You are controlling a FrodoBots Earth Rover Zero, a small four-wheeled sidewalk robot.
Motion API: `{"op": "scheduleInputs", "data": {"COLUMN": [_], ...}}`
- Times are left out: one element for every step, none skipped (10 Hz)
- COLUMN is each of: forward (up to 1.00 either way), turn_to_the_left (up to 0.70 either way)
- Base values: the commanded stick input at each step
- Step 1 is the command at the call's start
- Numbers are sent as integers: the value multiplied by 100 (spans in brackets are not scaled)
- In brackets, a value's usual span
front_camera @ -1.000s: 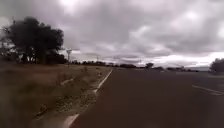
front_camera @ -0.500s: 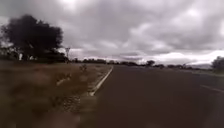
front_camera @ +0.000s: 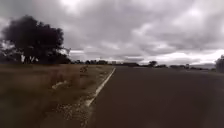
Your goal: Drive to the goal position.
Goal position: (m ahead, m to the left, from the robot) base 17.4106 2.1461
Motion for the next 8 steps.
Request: {"op": "scheduleInputs", "data": {"forward": [85, 85, 85, 85, 85, 85, 85, 85], "turn_to_the_left": [-30, -23, -7, -3, -21, -22, 0, -21]}}
